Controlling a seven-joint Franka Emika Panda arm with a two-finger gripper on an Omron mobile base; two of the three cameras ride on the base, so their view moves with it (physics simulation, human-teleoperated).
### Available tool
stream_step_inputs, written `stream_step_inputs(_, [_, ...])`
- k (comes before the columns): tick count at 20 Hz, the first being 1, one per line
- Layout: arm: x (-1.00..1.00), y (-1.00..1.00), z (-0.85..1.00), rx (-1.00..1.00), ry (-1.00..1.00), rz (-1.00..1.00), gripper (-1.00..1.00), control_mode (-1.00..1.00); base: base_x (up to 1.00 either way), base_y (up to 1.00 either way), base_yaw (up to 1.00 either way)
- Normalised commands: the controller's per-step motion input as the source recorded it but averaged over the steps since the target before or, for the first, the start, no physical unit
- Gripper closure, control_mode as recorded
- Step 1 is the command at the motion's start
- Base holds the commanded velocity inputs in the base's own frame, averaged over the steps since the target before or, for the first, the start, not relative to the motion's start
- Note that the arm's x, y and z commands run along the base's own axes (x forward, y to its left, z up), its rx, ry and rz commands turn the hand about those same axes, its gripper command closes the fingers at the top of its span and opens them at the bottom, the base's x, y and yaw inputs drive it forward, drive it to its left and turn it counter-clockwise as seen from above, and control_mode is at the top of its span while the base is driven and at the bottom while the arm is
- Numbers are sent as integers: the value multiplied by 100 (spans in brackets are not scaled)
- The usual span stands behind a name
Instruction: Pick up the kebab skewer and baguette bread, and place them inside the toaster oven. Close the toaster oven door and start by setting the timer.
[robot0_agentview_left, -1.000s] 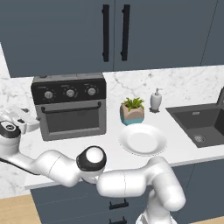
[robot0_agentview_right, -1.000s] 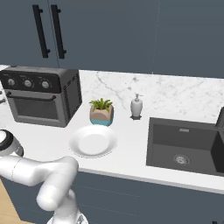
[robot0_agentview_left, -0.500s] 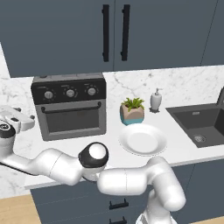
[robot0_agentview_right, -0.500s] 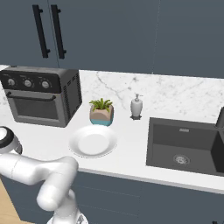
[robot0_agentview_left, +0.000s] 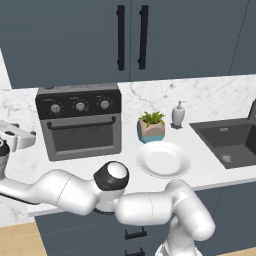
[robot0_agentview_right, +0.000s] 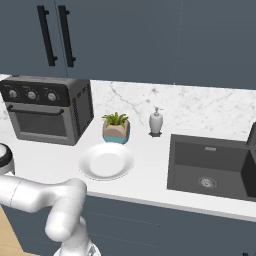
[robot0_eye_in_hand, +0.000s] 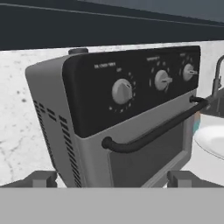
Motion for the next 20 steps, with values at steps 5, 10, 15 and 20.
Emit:
stream_step_inputs(5, [-1,-95,6,0,0,23,-100,-100,0,0,0])
stream_step_inputs(10, [-5,-98,-2,0,-2,27,-100,-100,0,0,0])
stream_step_inputs(15, [-23,-100,-1,1,-5,48,-100,-100,0,0,0])
stream_step_inputs(20, [-1,-100,-5,1,-5,56,-100,-100,0,0,0])
